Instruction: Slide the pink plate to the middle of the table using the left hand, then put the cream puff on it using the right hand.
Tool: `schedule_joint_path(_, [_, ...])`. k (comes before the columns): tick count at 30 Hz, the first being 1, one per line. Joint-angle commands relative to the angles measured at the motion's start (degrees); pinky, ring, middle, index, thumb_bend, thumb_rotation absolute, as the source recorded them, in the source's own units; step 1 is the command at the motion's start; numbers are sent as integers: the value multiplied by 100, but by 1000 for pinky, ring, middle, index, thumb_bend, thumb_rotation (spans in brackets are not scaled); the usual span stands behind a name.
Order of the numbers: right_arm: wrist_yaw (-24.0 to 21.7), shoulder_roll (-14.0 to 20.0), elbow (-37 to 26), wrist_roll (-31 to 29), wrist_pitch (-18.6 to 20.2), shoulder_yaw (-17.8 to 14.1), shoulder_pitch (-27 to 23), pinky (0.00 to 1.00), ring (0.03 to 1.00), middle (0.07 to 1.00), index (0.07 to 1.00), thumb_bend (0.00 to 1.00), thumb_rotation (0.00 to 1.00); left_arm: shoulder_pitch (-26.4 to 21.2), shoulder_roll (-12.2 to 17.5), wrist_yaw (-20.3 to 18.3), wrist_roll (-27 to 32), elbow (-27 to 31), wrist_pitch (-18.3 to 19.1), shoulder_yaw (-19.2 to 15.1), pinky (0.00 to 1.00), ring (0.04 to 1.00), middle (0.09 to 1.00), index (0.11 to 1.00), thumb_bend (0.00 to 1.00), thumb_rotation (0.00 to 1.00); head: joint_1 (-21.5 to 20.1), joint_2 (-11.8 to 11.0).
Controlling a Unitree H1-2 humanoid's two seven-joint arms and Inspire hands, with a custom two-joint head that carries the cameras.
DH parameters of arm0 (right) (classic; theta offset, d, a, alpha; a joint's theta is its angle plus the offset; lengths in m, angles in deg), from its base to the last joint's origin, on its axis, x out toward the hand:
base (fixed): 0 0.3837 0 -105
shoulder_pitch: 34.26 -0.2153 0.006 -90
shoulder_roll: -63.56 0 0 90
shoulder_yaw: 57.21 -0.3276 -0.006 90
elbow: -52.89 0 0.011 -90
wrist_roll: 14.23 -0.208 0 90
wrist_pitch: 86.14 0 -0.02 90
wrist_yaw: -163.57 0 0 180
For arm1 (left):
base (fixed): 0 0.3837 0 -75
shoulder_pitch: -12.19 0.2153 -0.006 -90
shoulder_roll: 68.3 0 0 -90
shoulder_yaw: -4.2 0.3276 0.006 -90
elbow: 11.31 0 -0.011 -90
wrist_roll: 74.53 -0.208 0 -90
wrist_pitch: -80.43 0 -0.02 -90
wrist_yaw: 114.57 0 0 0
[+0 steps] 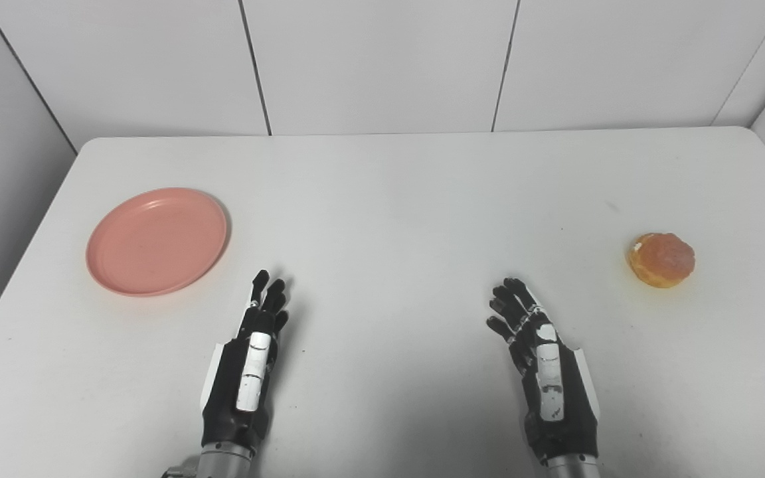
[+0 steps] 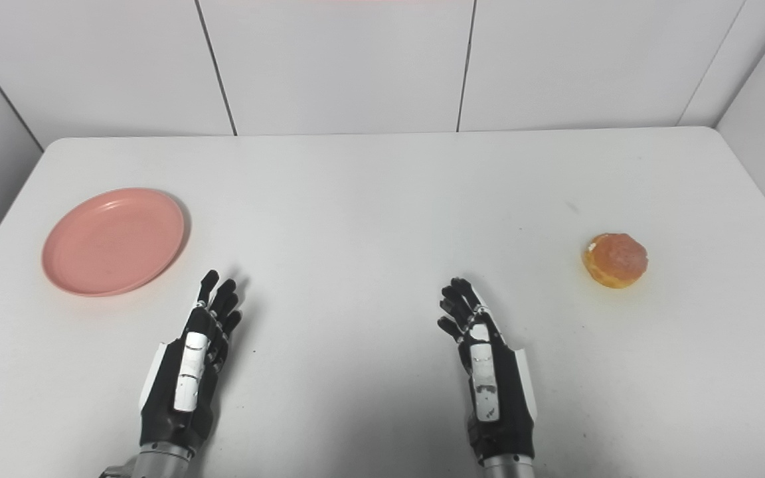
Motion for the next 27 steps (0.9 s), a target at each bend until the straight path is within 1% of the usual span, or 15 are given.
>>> schedule_joint_path(1, [-31, -60, -226, -35, -12, 36, 145, 859, 877, 872, 865, 825, 981, 458, 257, -94, -41, 43, -59, 21, 1000, 994, 975, 1000, 759, 912, 2, 10])
schedule_joint_path(14, [-30, -35, -228, -43, 40, 35, 138, 859, 875, 871, 869, 831, 982, 445, 245, -74, -122, 50, -34, 36, 1000, 988, 972, 1000, 757, 922, 17, 5])
schedule_joint_path(19, [-32, -29, -236, -29, 56, 39, 137, 860, 876, 872, 872, 830, 989, 441, 210, -77, -103, 120, 60, 41, 1000, 990, 976, 1000, 758, 917, 23, 8])
schedule_joint_path(21, [-23, -41, -243, -34, 73, 37, 142, 859, 874, 870, 870, 832, 987, 443, 214, -76, -125, 132, 60, 49, 1000, 990, 976, 1000, 773, 914, 24, 9])
schedule_joint_path(27, [-17, -52, -259, -43, 104, 37, 145, 858, 874, 869, 869, 832, 985, 431, 212, -76, -116, 103, 52, 43, 1000, 992, 977, 1000, 759, 916, 29, 14])
